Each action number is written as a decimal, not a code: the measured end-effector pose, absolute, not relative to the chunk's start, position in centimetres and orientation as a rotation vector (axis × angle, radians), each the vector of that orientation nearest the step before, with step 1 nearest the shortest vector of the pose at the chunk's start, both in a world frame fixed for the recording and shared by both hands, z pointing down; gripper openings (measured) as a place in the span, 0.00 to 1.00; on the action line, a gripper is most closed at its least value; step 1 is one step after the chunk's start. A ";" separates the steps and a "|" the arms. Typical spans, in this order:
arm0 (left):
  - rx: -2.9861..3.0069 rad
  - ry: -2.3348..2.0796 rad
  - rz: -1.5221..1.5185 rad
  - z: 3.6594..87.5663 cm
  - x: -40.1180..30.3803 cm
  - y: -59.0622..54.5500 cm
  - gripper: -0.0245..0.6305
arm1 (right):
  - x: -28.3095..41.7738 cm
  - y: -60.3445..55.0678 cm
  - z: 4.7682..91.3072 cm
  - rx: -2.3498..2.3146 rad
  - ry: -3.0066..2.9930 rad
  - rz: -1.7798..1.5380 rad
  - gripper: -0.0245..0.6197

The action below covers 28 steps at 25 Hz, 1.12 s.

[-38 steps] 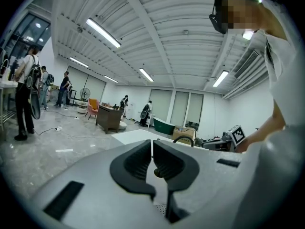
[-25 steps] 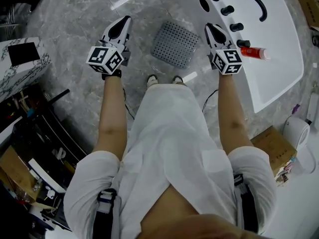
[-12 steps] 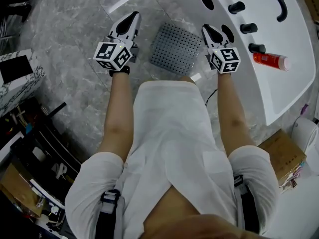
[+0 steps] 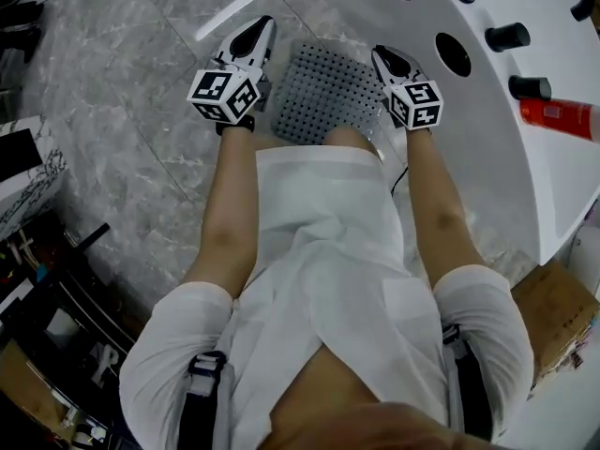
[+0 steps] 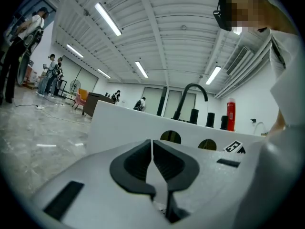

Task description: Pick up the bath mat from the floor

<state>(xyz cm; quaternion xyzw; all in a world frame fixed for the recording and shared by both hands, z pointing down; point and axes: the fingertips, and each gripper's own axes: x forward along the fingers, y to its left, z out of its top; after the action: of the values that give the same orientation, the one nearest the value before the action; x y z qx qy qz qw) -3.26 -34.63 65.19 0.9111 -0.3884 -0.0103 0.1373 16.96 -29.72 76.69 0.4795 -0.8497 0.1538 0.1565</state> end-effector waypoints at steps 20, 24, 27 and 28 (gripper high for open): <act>2.667 -1.058 -0.022 78.1 0.1 -33.4 0.07 | 16.8 -28.7 98.8 1.010 -2.232 0.472 0.36; 2.685 -1.033 -0.044 77.8 0.3 -33.5 0.07 | 16.9 -28.4 103.1 0.888 -2.142 0.467 0.44; 2.694 -1.032 -0.063 77.4 0.4 -33.8 0.07 | 16.7 -28.1 105.2 0.807 -2.076 0.460 0.47; 2.705 -1.027 -0.050 77.5 0.6 -33.8 0.07 | 16.6 -28.0 105.8 0.777 -2.059 0.453 0.49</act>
<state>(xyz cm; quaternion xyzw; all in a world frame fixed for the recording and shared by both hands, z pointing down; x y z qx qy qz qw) 0.57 -33.81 77.47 0.9276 -0.3522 -0.0170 0.1234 16.57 -27.96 105.83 0.3116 -0.8261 0.1818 0.4328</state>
